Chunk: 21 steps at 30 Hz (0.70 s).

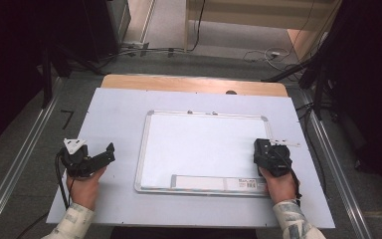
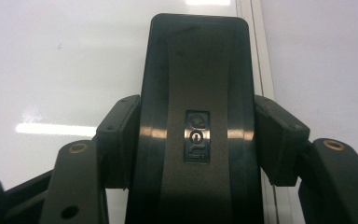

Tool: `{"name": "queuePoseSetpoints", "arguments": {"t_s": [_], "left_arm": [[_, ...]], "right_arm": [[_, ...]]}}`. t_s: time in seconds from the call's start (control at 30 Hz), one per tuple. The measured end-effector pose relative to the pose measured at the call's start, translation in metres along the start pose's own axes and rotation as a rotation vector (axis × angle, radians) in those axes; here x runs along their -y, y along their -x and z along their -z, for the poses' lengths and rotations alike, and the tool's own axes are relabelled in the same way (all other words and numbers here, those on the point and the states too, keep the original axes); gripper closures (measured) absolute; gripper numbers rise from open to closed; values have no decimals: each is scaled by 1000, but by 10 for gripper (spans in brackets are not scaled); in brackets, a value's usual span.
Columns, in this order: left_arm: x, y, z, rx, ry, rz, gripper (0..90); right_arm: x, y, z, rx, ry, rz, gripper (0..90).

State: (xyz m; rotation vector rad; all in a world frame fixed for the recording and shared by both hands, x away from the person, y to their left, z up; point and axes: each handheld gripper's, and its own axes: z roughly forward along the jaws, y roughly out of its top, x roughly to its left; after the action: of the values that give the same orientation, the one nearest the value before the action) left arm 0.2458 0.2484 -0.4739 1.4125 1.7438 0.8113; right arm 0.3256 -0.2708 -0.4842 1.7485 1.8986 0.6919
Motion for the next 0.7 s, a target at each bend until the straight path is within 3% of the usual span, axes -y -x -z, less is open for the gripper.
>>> {"name": "queuePoseSetpoints", "arguments": {"t_s": [0.4, 0.53, 0.7], "left_arm": [[0, 0, 0, 1, 0, 0, 33], [0, 0, 1, 2, 0, -1, 34], [0, -1, 1, 2, -1, -1, 33]], "right_arm": [[1, -2, 0, 7, 1, 11, 352], [0, -2, 0, -12, 4, 20, 266], [-1, -3, 4, -13, 35, 38, 238]]}}
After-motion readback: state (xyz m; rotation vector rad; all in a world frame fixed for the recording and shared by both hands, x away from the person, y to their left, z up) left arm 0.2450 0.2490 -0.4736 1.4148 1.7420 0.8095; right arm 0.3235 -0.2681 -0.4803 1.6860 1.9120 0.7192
